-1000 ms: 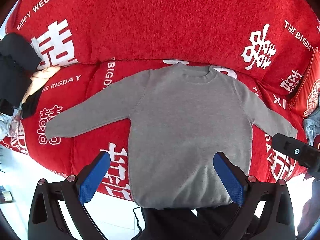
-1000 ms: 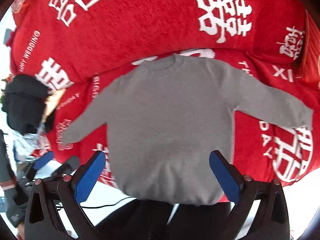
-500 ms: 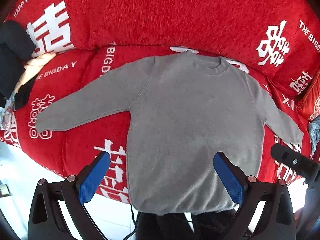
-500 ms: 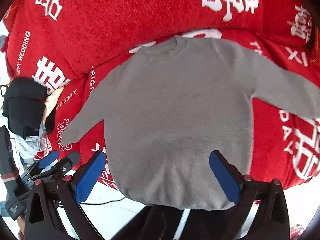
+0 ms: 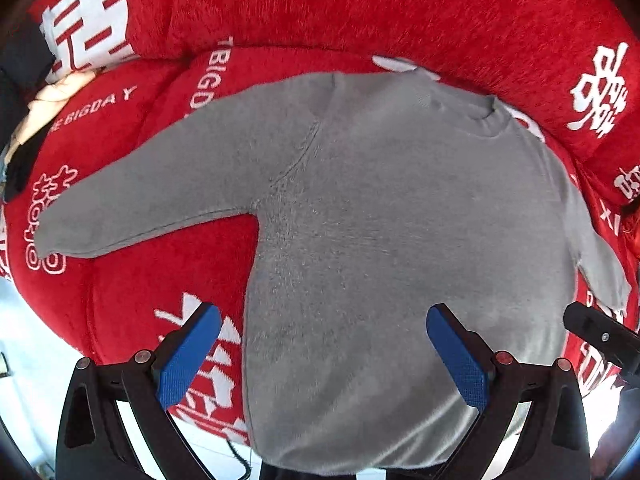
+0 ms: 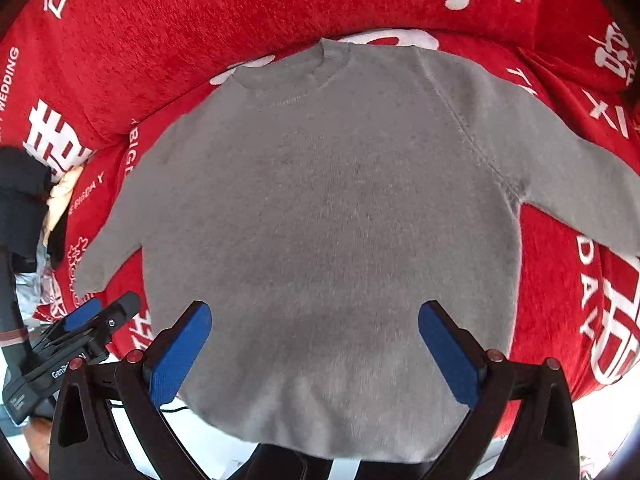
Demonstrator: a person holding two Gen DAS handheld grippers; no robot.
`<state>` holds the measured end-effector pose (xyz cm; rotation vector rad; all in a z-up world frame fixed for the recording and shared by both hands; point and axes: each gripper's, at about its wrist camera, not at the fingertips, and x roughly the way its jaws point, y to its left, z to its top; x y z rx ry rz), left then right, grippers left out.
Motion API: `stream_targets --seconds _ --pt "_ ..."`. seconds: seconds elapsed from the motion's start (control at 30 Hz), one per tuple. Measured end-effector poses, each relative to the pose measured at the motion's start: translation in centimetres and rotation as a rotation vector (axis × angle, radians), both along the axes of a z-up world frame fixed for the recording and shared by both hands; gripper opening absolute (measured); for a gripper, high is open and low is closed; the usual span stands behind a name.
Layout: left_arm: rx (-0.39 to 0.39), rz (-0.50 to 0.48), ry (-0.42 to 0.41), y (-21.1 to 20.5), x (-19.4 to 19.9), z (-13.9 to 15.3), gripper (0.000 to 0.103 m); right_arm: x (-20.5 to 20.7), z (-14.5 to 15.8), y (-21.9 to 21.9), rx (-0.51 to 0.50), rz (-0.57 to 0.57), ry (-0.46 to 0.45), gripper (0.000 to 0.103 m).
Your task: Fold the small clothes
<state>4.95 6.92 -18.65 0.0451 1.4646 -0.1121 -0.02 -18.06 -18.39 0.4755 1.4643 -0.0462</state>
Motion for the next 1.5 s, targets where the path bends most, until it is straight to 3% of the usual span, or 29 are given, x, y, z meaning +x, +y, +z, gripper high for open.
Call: stream_targets --seconds 0.2,0.33,0.43,0.5,0.77,0.9,1.03,1.1,1.17,1.2,1.23,1.37,1.5 --pt "-0.006 0.017 0.013 0.8 0.6 -2.0 0.103 0.8 -1.9 1.0 0.004 0.019 0.013 0.103" --pt "-0.094 0.071 0.003 2.8 1.2 -2.4 0.103 1.4 -2.4 2.2 0.053 0.036 0.010 0.103" --pt "-0.216 0.191 -0.035 7.3 1.8 -2.7 0.103 1.9 -2.7 4.0 0.102 0.072 0.013 0.103" --pt "-0.252 0.286 -0.078 11.0 2.1 -2.9 0.103 2.1 -2.7 5.9 0.120 0.115 0.013 0.103" --pt "-0.266 0.701 -0.195 29.5 1.8 -6.5 0.103 2.3 -3.9 12.6 0.161 0.223 0.036 0.103" --pt "-0.345 0.788 -0.192 33.4 2.0 -9.3 0.103 2.4 -5.1 15.2 0.154 0.260 0.062 0.103" --pt "-0.404 0.761 -0.225 33.0 2.5 -9.9 0.102 1.8 -5.3 16.5 0.150 0.275 0.085 0.103" --pt "-0.414 0.756 -0.233 32.8 2.8 -9.8 0.085 1.7 -5.1 17.0 0.148 0.280 0.088 0.103" --pt "-0.438 0.770 -0.221 32.9 2.9 -10.1 0.047 1.6 -4.7 17.4 0.146 0.289 0.084 0.103" --pt "-0.452 0.780 -0.218 32.9 3.1 -10.3 0.034 1.6 -4.6 17.5 0.145 0.293 0.081 0.103" --pt "-0.476 0.785 -0.222 33.0 3.1 -10.4 0.009 1.6 -4.4 17.6 0.145 0.299 0.078 0.103" --pt "-0.482 0.784 -0.263 33.1 2.8 -9.7 0.009 1.1 -4.2 17.6 0.173 0.315 0.068 0.103" --pt "-0.477 0.708 -0.368 31.4 2.8 -5.8 0.009 0.6 -4.1 16.5 0.188 0.290 0.058 0.103"
